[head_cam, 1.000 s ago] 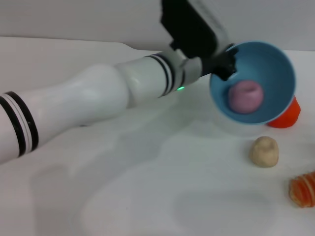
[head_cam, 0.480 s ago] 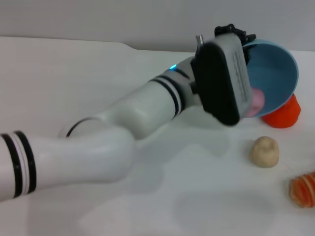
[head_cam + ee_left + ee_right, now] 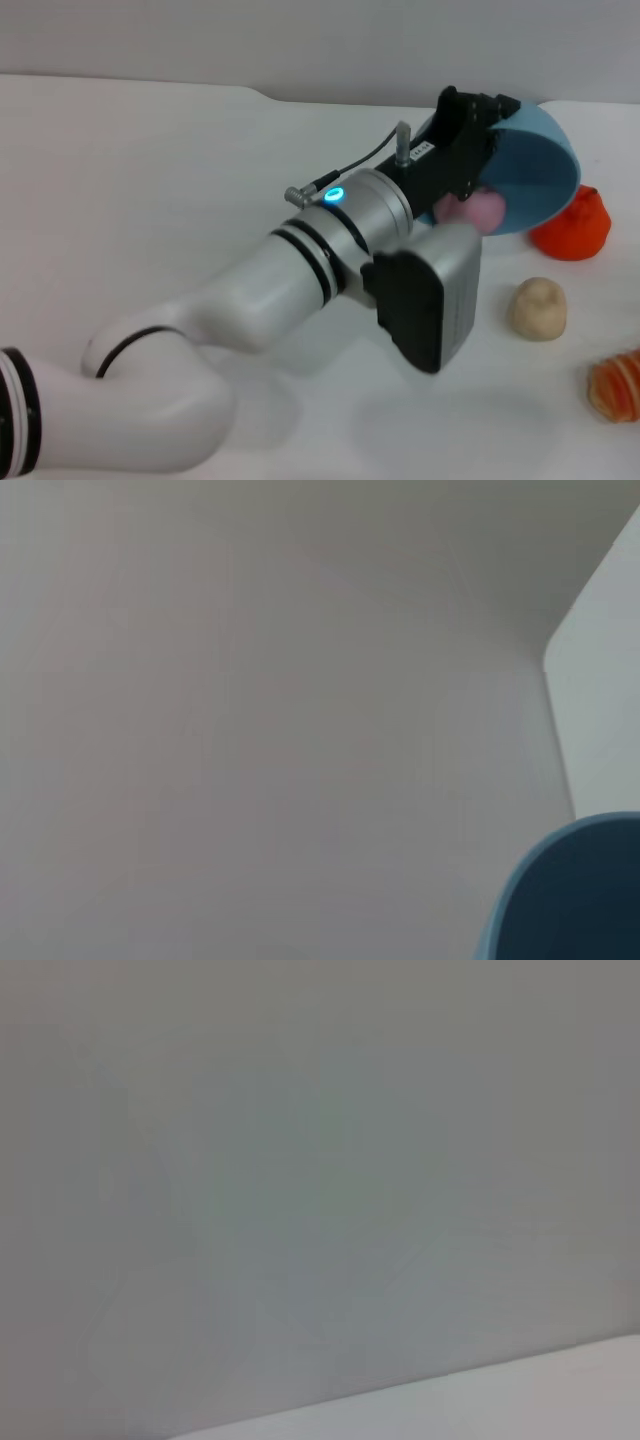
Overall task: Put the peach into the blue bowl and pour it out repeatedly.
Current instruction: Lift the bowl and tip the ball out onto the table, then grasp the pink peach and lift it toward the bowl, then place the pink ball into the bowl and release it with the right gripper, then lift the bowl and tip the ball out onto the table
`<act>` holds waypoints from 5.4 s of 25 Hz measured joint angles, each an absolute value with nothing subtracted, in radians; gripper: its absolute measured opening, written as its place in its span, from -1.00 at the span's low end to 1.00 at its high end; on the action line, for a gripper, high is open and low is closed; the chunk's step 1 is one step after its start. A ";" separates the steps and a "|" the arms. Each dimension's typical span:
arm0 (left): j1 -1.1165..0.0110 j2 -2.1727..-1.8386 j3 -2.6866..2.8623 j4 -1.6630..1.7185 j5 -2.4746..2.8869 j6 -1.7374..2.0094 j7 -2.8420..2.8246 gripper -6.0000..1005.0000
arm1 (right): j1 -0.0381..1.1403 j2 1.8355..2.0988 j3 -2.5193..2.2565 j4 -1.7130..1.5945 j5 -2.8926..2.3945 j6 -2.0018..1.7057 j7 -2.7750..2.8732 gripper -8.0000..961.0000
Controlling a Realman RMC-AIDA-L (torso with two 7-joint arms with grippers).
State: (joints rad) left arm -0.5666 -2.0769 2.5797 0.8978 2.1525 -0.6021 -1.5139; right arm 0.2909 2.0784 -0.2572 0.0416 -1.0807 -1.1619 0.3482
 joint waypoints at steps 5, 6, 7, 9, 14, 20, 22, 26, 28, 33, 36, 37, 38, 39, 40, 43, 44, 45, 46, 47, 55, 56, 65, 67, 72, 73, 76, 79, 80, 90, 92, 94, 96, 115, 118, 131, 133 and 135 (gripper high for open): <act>-0.550 -2.077 2.618 0.897 2.175 -0.628 -1.466 -0.99 | 0.294 2.077 -0.236 0.046 -1.080 -1.163 0.349 0.53; -0.548 -2.077 2.625 0.897 2.180 -0.634 -1.465 -0.99 | 0.296 2.077 -0.230 0.048 -1.080 -1.162 0.350 0.53; -0.546 -2.077 2.637 0.897 2.184 -0.648 -1.465 -0.99 | 0.298 2.077 -0.222 0.051 -1.080 -1.159 0.352 0.53; -0.545 -2.077 2.661 0.886 2.199 -0.681 -1.465 -0.99 | 0.301 2.077 -0.210 0.056 -1.080 -1.153 0.353 0.53; -0.538 -2.079 2.685 0.860 2.245 -0.732 -1.463 -0.99 | 0.307 2.077 -0.207 0.057 -1.080 -1.139 0.354 0.53; -0.531 -2.078 2.667 0.873 2.231 -0.738 -1.484 -0.99 | 0.319 2.077 -0.207 0.058 -1.080 -1.118 0.365 0.53; -0.535 -2.079 2.649 0.895 2.176 -0.730 -1.539 -0.99 | 0.323 2.075 -0.208 0.060 -1.080 -1.106 0.413 0.53; -0.545 -2.079 2.562 0.955 1.982 -0.686 -1.726 -0.99 | 0.325 2.065 -0.258 0.017 -1.158 -1.082 0.740 0.53; -0.555 -2.077 2.504 0.972 1.915 -0.625 -1.835 -0.99 | 0.320 2.063 -0.309 -0.066 -1.280 -1.086 0.949 0.53; -0.622 -2.071 2.291 0.937 1.854 -0.254 -2.172 -0.99 | 0.316 2.065 -0.411 -0.405 -1.748 -1.198 1.547 0.53; -0.679 -2.070 2.216 0.862 1.850 -0.100 -2.308 -0.99 | 0.332 2.068 -0.419 -0.586 -1.932 -1.356 1.752 0.53; -0.689 -2.069 2.203 0.849 1.849 -0.072 -2.337 -0.99 | 0.338 2.069 -0.419 -0.635 -1.966 -1.409 1.797 0.53; -0.694 -2.068 2.185 0.839 1.849 -0.035 -2.371 -0.99 | 0.346 2.069 -0.424 -0.675 -1.988 -1.455 1.840 0.53; -0.692 -2.067 2.165 0.837 1.849 -0.004 -2.389 -0.99 | 0.357 2.068 -0.439 -0.712 -2.019 -1.497 1.893 0.53; -0.690 -2.066 2.147 0.836 1.849 0.019 -2.401 -0.99 | 0.369 2.067 -0.455 -0.739 -2.044 -1.525 1.936 0.53; -0.679 -2.068 2.114 0.836 1.848 0.060 -2.408 -0.99 | 0.420 2.064 -0.541 -0.819 -2.172 -1.571 2.086 0.53; -0.677 -2.068 2.114 0.837 1.848 0.061 -2.408 -0.99 | 0.441 2.065 -0.575 -0.832 -2.220 -1.576 2.131 0.53; -0.675 -2.069 2.114 0.838 1.848 0.060 -2.409 -0.99 | 0.461 2.066 -0.608 -0.838 -2.261 -1.579 2.169 0.53; -0.674 -2.070 2.115 0.838 1.848 0.060 -2.409 -0.99 | 0.478 2.066 -0.637 -0.834 -2.294 -1.573 2.200 0.53; -0.673 -2.070 2.115 0.838 1.847 0.061 -2.410 -0.99 | 0.500 2.066 -0.671 -0.820 -2.330 -1.558 2.238 0.53; -0.672 -2.072 2.118 0.839 1.835 0.061 -2.414 -0.99 | 0.586 2.068 -0.776 -0.675 -2.429 -1.445 2.307 0.53; -0.672 -2.073 2.118 0.839 1.835 0.061 -2.414 -0.99 | 0.593 2.070 -0.794 -0.652 -2.427 -1.423 2.306 0.53; -0.672 -2.074 2.118 0.841 1.835 0.060 -2.415 -0.99 | 0.658 2.067 -0.889 -0.500 -2.436 -1.318 2.313 0.53; -0.671 -2.074 2.118 0.839 1.834 0.059 -2.415 -0.99 | 0.654 2.067 -0.891 -0.502 -2.436 -1.317 2.314 0.52; -0.669 -2.073 2.117 0.836 1.835 0.059 -2.416 -0.99 | 0.638 2.066 -0.884 -0.526 -2.432 -1.317 2.313 0.30; -0.668 -2.073 2.117 0.836 1.835 0.059 -2.416 -0.99 | 0.634 2.067 -0.884 -0.539 -2.429 -1.321 2.313 0.19; -0.668 -2.072 2.117 0.836 1.835 0.057 -2.416 -0.99 | 0.620 2.069 -0.886 -0.577 -2.394 -1.341 2.307 -0.05; -0.667 -2.070 2.117 0.830 1.835 0.056 -2.416 -0.99 | 0.601 2.067 -0.887 -0.636 -2.326 -1.400 2.277 -0.30; -0.667 -2.070 2.117 0.827 1.835 0.056 -2.415 -0.99 | 0.590 2.066 -0.885 -0.669 -2.291 -1.436 2.259 -0.31; -0.677 -2.070 2.137 0.807 1.838 0.062 -2.405 -0.99 | 0.528 2.065 -0.751 -1.027 -2.109 -1.690 2.151 -0.44; -0.677 -2.070 2.139 0.807 1.838 0.064 -2.405 -0.99 | 0.533 2.063 -0.720 -1.020 -2.057 -1.664 2.121 -0.46; -0.677 -2.071 2.147 0.807 1.837 0.068 -2.405 -0.99 | 0.546 2.061 -0.714 -1.000 -2.029 -1.629 2.100 -0.48; -0.678 -2.071 2.161 0.807 1.837 0.069 -2.405 -0.99 | 0.567 2.061 -0.718 -0.972 -2.035 -1.587 2.096 -0.52; -0.670 -2.072 2.190 0.807 1.836 0.069 -2.408 -0.99 | 0.520 2.066 -0.697 -0.818 -1.926 -1.442 1.830 0.16; -0.670 -2.072 2.191 0.806 1.837 0.065 -2.405 -0.99 | 0.486 2.068 -0.672 -0.838 -1.893 -1.441 1.757 0.16; -0.706 -2.075 2.232 0.839 1.846 -0.042 -2.161 -0.99 | 0.273 2.073 -0.536 -0.492 -1.535 -1.328 1.038 0.16; -0.707 -2.075 2.277 0.858 1.850 -0.098 -2.093 -0.99 | 0.264 2.073 -0.500 -0.382 -1.459 -1.327 0.915 0.16; -0.702 -2.075 2.330 0.876 1.882 -0.170 -2.020 -0.99 | 0.258 2.072 -0.485 -0.317 -1.411 -1.324 0.848 0.16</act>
